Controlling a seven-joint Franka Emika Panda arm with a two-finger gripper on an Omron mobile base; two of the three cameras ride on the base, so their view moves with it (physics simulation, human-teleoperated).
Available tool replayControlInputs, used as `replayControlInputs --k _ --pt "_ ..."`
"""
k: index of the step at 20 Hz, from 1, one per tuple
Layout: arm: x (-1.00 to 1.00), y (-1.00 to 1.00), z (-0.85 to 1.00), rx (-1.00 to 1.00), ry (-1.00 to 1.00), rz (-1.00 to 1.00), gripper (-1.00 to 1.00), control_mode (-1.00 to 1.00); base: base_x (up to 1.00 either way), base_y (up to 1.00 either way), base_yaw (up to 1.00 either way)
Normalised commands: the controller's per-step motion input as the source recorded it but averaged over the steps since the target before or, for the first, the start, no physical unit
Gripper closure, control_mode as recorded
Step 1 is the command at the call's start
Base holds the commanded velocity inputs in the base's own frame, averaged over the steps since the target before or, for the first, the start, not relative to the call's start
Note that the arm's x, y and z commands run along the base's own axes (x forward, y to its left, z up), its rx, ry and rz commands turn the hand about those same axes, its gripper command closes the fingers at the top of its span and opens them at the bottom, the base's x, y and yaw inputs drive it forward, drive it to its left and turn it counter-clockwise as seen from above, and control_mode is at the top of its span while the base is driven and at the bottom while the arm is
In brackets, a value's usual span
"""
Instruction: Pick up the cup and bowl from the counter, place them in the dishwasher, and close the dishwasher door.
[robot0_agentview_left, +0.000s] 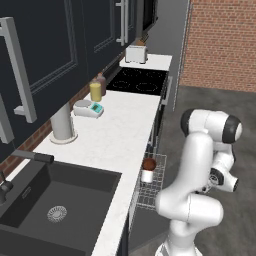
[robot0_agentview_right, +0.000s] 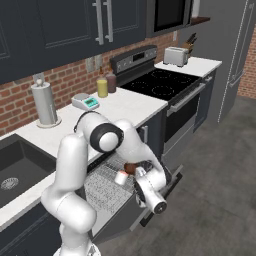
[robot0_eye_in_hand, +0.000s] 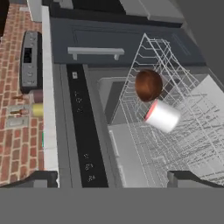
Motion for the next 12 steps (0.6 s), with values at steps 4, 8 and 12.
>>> replayControlInputs --k 4,8,12 --pt "-0.72 -0.74 0.46 0.0 0.0 0.0 -1.0 -1.0 0.0 0.0 0.0" --pt "-0.38 -0.63 0.05 0.05 0.03 0.0 -1.0 -1.0 0.0 0.0 0.0" --pt "-0.29 -0.45 -0.24 0.18 -0.01 0.0 -1.0 -1.0 0.0 0.0 0.0"
